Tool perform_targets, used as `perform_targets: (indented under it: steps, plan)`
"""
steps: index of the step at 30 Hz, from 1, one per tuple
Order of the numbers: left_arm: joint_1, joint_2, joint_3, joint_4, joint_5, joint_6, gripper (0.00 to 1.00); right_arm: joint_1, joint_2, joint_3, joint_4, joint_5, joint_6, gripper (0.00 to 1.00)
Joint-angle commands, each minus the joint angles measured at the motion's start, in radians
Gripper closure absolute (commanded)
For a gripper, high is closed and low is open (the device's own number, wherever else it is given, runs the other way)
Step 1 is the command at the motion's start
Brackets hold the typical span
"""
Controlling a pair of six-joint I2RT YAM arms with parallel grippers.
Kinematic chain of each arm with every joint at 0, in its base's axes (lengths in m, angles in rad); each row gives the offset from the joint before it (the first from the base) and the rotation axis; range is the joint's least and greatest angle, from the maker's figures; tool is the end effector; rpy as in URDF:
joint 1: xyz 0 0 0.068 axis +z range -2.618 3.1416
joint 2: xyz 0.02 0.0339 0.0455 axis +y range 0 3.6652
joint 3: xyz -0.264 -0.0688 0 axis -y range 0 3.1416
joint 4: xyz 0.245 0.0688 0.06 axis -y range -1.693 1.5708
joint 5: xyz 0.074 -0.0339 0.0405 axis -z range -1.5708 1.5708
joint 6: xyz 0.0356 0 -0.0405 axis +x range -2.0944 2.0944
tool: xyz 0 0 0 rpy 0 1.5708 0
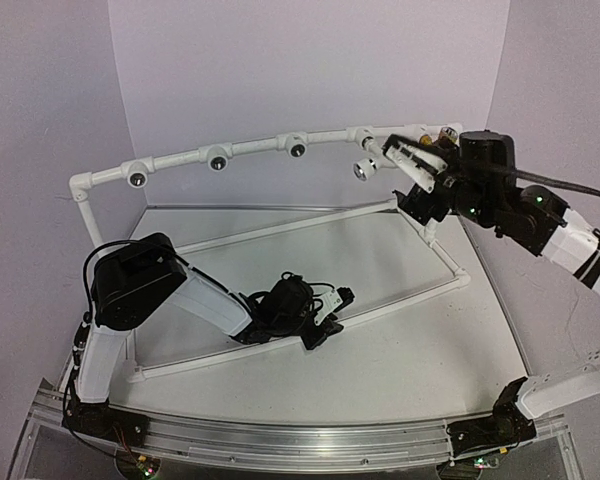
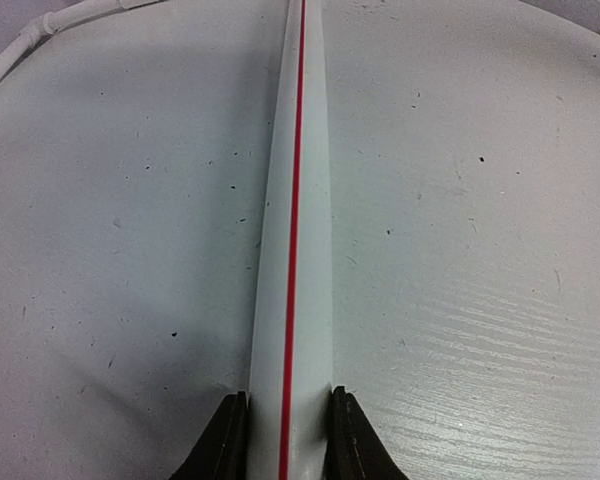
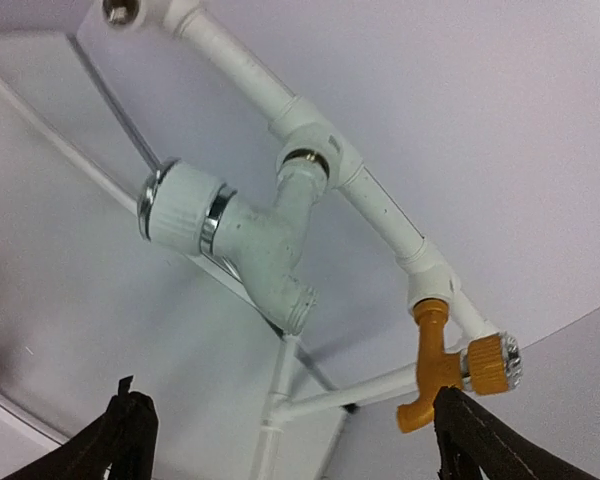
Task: Install the water faucets
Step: Screw the water faucet onto the adaptor.
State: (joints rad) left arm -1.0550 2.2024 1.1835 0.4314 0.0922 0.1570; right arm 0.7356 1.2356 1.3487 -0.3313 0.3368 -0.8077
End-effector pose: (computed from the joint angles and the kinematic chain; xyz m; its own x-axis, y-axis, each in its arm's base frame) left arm 0.2174 -0.3900 0.0887 -0.1287 0.5426 -0.8301 0.9356 0.3439 0.0797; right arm 0.2117 0.1757 0.4268 0.1739 -0.7626 -0.6231 -0.3884 0.5283 -0.7550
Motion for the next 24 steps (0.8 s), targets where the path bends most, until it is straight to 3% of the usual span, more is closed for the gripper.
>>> perform_targets:
  steps: [1, 5, 9, 18, 24]
  plan:
    - [-0.039, 0.142, -0.071, -0.381, 0.014, -0.071, 1.00, 0.010, 0.036, -0.038, 0.264, 0.148, -0.728, 0.03]
    - [-0.037, 0.145, -0.072, -0.383, 0.012, -0.073, 1.00, 0.017, 0.066, -0.088, 0.499, 0.118, -0.986, 0.05]
    - [-0.036, 0.146, -0.070, -0.385, 0.012, -0.074, 1.00, 0.029, 0.097, -0.098, 0.579, 0.081, -1.117, 0.06]
    - [-0.033, 0.146, -0.068, -0.389, 0.015, -0.076, 1.00, 0.043, 0.174, -0.050, 0.524, 0.079, -1.196, 0.12]
    - [-0.031, 0.147, -0.066, -0.389, 0.016, -0.075, 1.00, 0.046, 0.225, -0.076, 0.655, 0.065, -1.228, 0.22]
